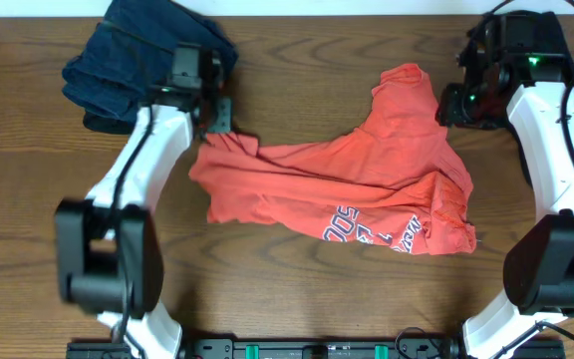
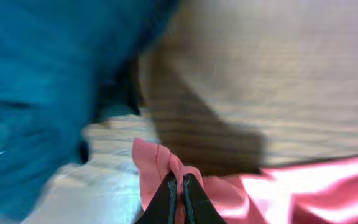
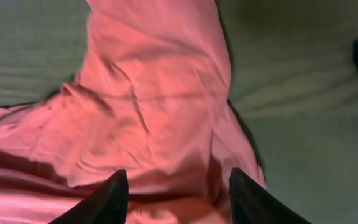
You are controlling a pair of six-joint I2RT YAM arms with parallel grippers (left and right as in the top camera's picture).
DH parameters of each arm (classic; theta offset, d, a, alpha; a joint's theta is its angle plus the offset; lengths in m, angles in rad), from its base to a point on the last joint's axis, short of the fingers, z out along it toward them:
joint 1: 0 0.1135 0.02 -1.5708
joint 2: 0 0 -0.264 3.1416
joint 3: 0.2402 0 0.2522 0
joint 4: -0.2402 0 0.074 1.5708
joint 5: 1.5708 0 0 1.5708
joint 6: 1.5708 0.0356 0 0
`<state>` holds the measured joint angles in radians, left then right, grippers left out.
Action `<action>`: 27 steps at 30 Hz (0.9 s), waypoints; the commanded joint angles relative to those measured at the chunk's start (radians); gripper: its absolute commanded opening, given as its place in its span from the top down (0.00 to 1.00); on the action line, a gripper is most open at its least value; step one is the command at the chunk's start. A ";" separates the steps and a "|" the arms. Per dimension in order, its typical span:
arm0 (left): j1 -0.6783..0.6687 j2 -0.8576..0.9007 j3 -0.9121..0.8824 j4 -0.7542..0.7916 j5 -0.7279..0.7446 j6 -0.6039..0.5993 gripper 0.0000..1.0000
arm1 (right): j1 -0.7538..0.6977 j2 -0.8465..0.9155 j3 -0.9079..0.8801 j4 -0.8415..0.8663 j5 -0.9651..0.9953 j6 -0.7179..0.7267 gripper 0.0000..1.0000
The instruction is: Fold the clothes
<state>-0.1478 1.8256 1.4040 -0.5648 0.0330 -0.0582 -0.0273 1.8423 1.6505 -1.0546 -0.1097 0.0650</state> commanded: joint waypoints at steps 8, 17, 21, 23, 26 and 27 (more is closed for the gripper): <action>-0.001 -0.140 0.034 -0.095 -0.042 -0.196 0.94 | 0.040 0.029 0.017 0.187 -0.011 -0.037 0.50; -0.001 -0.137 0.021 -0.131 -0.042 -0.195 0.94 | 0.042 0.205 0.017 0.383 -0.010 -0.044 0.50; -0.001 -0.128 0.018 -0.131 -0.042 -0.195 0.93 | 0.042 0.302 0.017 0.494 -0.010 -0.021 0.50; -0.001 -0.119 0.018 -0.131 -0.042 -0.195 0.94 | 0.042 0.344 0.017 0.555 0.006 0.008 0.50; 0.000 -0.105 0.018 -0.130 -0.046 -0.195 0.94 | 0.042 0.389 0.017 0.642 0.032 0.059 0.50; 0.000 -0.100 0.018 -0.130 -0.046 -0.195 0.94 | 0.042 0.401 0.017 0.668 0.043 0.077 0.50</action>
<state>-0.1478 1.6989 1.4235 -0.6922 0.0086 -0.2409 0.0051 2.2158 1.6547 -0.4229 -0.1024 0.0753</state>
